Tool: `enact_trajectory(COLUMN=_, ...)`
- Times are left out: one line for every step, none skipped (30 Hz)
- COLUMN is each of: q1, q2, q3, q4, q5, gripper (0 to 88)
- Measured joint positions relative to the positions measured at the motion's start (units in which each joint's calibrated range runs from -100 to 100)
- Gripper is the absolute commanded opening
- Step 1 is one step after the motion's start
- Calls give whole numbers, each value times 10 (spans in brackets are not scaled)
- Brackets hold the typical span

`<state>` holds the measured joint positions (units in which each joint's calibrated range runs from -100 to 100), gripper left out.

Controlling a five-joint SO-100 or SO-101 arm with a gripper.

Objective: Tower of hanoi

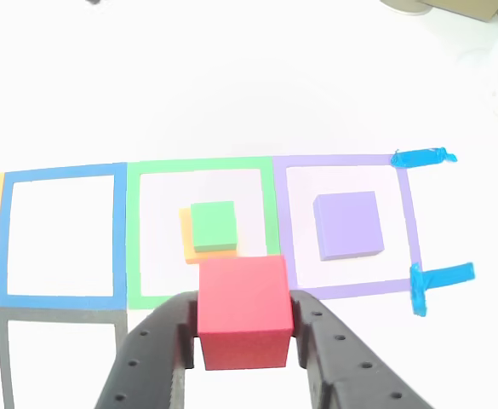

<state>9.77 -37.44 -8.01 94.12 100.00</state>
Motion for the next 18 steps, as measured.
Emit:
enact_trajectory(q1=-7, q2=-14, q3=36, q4=-25, q5=-4, gripper=11)
enact_trajectory(q1=-12, q2=-30, q3=77, q4=-56, q5=-4, gripper=11)
enact_trajectory(q1=-22, q2=-48, q3=124, q4=-88, q5=0, gripper=11)
enact_trajectory(q1=-25, q2=-67, q3=174, q4=-126, q5=0, gripper=11)
enact_trajectory(q1=-25, q2=-84, q3=227, q4=-166, q5=0, gripper=11)
enact_trajectory(q1=-22, q2=-99, q3=279, q4=-208, q5=0, gripper=11)
enact_trajectory(q1=-20, q2=-112, q3=332, q4=-251, q5=-4, gripper=11)
enact_trajectory(q1=-23, q2=-125, q3=385, q4=-296, q5=-4, gripper=11)
enact_trajectory(q1=-29, q2=-134, q3=438, q4=-339, q5=-4, gripper=11)
enact_trajectory(q1=-35, q2=-139, q3=490, q4=-385, q5=-4, gripper=11)
enact_trajectory(q1=-37, q2=-142, q3=537, q4=-434, q5=-4, gripper=12)
enact_trajectory(q1=-37, q2=-142, q3=583, q4=-480, q5=-4, gripper=12)
enact_trajectory(q1=-36, q2=-141, q3=626, q4=-526, q5=-4, gripper=13)
enact_trajectory(q1=-34, q2=-138, q3=663, q4=-572, q5=-4, gripper=13)
enact_trajectory(q1=-37, q2=-133, q3=695, q4=-615, q5=-4, gripper=13)
enact_trajectory(q1=-41, q2=-124, q3=723, q4=-658, q5=-4, gripper=14)
enact_trajectory(q1=-46, q2=-115, q3=750, q4=-701, q5=-4, gripper=14)
enact_trajectory(q1=-48, q2=-102, q3=774, q4=-743, q5=-4, gripper=14)
